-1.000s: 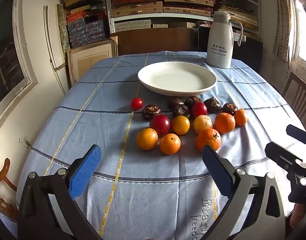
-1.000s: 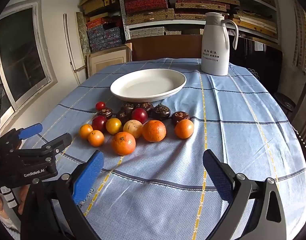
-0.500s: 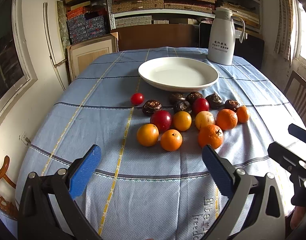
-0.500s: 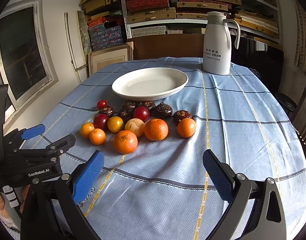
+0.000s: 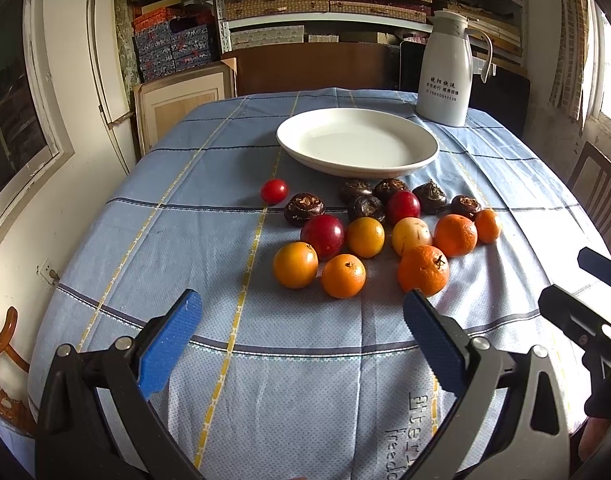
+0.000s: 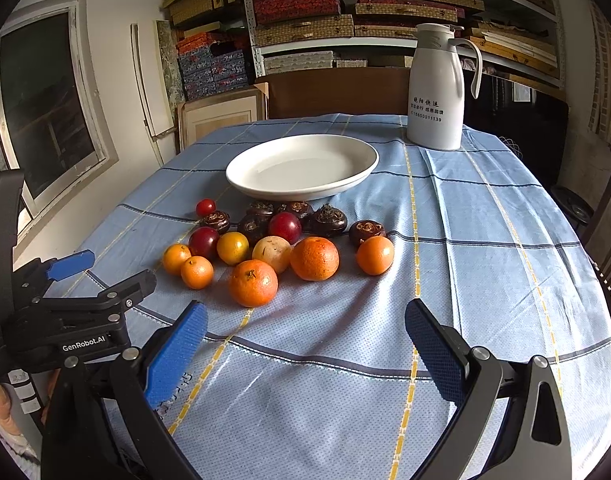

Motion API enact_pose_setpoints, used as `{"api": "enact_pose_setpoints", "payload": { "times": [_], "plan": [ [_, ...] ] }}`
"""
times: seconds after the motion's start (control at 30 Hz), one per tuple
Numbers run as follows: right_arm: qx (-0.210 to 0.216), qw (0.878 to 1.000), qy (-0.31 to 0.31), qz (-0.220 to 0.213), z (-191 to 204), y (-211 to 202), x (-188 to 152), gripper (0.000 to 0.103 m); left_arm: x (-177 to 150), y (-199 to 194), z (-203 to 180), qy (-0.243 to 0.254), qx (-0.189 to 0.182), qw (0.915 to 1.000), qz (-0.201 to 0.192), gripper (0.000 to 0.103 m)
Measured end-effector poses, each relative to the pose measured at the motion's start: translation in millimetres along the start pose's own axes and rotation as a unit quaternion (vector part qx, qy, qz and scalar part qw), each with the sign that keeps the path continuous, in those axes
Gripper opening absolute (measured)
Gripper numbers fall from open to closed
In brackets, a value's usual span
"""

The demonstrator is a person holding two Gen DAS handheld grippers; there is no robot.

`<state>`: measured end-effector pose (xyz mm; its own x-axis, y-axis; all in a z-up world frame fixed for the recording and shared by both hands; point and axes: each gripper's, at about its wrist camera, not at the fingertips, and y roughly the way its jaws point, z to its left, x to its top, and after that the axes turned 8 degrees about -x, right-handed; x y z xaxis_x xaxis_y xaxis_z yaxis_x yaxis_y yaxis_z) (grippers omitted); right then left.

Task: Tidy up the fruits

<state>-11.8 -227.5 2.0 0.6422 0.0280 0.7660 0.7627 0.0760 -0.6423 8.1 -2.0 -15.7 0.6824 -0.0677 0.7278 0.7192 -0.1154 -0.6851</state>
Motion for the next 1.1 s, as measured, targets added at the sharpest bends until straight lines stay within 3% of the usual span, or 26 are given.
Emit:
{"api": "enact_pose_setpoints", "payload": {
  "times": [1.1],
  "plan": [
    [0.000, 1.000, -0.002, 0.000, 5.6, -1.0, 0.7, 0.100, 0.1, 3.4, 2.1, -0.010, -0.002, 0.9999, 0.013, 0.099]
  ]
}}
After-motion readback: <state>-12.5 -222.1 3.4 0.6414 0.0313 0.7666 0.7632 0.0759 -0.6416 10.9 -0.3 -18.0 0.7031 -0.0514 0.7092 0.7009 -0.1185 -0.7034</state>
